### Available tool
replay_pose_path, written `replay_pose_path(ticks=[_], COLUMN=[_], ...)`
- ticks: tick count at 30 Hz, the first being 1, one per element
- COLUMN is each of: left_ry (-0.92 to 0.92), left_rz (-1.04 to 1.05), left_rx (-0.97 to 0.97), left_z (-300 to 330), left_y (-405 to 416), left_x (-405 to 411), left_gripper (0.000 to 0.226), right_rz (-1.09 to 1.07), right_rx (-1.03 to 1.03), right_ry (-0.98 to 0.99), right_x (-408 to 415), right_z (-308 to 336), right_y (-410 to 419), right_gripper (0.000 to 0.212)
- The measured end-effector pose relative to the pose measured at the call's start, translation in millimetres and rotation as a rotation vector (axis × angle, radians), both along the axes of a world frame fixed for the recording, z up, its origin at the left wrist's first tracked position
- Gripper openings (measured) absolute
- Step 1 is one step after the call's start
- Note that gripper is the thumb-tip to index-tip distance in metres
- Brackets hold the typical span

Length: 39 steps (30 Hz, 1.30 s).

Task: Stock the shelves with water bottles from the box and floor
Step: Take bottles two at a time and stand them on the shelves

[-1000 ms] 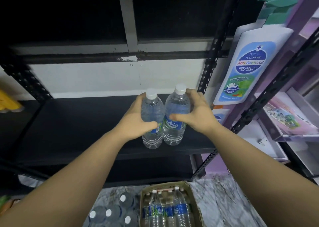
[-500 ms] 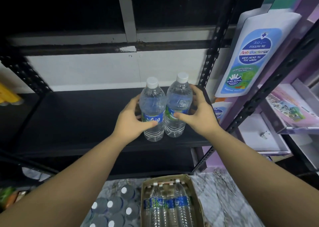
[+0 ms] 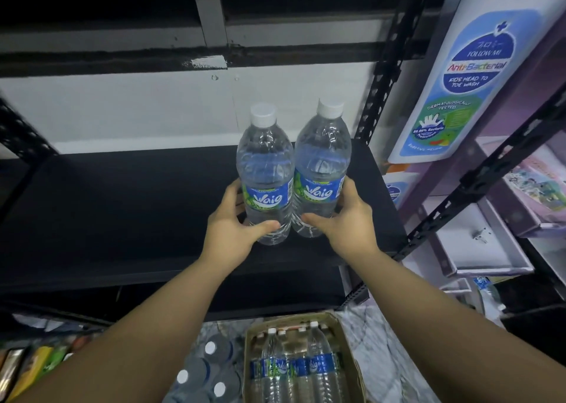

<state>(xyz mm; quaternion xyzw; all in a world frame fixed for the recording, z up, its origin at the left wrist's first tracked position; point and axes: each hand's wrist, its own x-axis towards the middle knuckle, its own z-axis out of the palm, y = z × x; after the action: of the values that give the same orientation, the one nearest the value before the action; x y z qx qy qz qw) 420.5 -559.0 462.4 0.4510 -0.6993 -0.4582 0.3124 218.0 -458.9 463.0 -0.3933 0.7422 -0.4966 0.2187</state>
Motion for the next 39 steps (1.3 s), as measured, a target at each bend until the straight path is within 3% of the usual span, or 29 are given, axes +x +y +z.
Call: replay_pose_path(ticks=[18,31,34,37,39], left_ry=[0.012,-0.056,-0.057,-0.091,-0.109], left_rz=[-0.061,0.02,-0.001,-0.035,-0.025], left_rx=[-0.078,-0.122,-0.101,-0.057,0.001], left_z=[-17.6,-11.4,-7.2,-6.6,-10.0], left_y=[-141.1,-165.4,-158.7,-143.2,-129.7], left_x=[-127.3,-147.4,-144.7,-140.3,-133.0], left_gripper=[0.086,0.081,0.092,0.12,0.128], right_rz=[-0.077,-0.066,-0.066,-0.05,-0.055], right_rx=[0.026,0.016,0.031,0.093,0.098], right_ry=[0.14,0.111,0.089,0.079,0.071], right_x=[-121.0,-129.2,-126.4,-120.0,-111.4], right_z=[-3.7,-9.2,-10.9,-10.6,-10.2], right_y=[-123.0,-149.1,-147.6,-136.4,-118.6], right_gripper=[0.085,0.091,0.096,0.099,0.091])
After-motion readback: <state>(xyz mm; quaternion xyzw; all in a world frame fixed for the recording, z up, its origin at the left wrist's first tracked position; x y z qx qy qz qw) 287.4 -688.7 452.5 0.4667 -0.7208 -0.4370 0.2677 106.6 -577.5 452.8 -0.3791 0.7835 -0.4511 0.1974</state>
